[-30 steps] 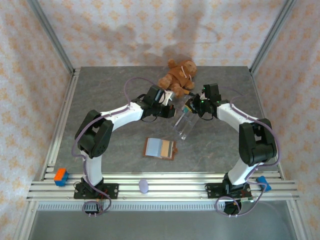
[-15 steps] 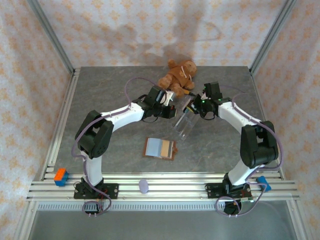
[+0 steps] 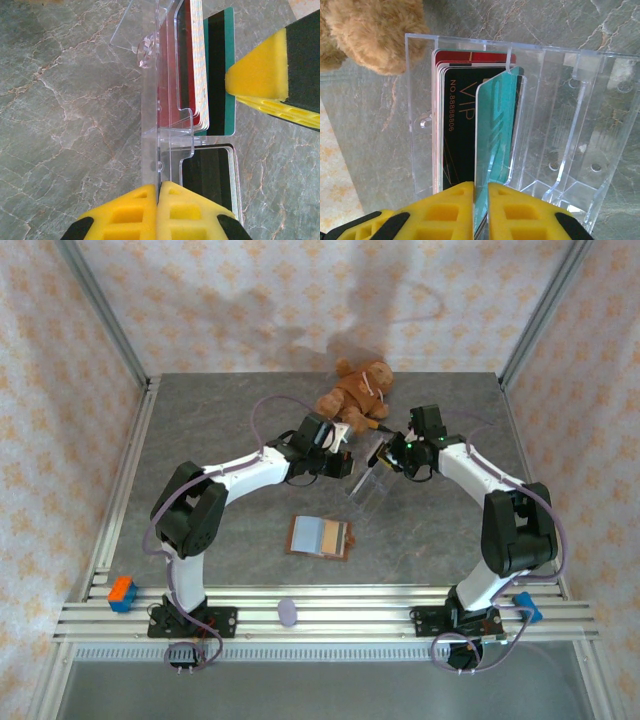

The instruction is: Put the credit cards into the card holder

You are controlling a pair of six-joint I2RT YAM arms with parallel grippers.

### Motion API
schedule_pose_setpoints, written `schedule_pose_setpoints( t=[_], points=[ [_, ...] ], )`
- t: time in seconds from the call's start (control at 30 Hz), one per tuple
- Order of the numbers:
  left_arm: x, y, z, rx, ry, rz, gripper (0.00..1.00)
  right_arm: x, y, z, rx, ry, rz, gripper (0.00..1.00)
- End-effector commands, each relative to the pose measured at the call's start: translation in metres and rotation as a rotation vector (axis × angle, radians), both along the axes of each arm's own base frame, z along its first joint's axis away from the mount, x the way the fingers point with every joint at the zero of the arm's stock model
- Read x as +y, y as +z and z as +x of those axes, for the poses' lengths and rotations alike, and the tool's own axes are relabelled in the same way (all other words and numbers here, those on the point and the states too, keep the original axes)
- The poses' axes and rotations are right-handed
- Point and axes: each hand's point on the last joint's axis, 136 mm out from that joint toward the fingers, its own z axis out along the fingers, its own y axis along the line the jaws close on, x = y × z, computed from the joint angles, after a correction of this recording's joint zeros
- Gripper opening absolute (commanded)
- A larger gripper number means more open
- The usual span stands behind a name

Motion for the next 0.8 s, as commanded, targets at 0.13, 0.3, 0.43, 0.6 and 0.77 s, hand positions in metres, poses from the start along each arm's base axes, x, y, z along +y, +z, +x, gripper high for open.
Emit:
schedule_pose_setpoints(
  t=[0.13,0.3,0.43,0.6,0.77],
  points=[
    [0.011,-0.009,-0.002,0.021,0.043,0.041,0.00,-0.010,-0.023,-0.016,0.134,0.008,-0.089,0.16],
    [0.010,-0.009,-0.001,0.019,0.046,0.040,0.00,-0.011,-0.027,-0.013,0.178,0.022,-0.121,0.16],
    [0.009,-0.010,0.000,0.025,0.045,0.036,0.00,-0.014,-0.031,-0.013,0.246,0.045,-0.157,0.15],
    [0.007,-0.007,0.003,0.025,0.051,0.030,0.00,-0.016,-0.042,-0.015,0.305,0.050,-0.188,0.12],
    [0.006,-0.004,0.004,0.021,0.051,0.028,0.00,-0.017,-0.029,-0.010,0.263,0.041,-0.190,0.08]
  ],
)
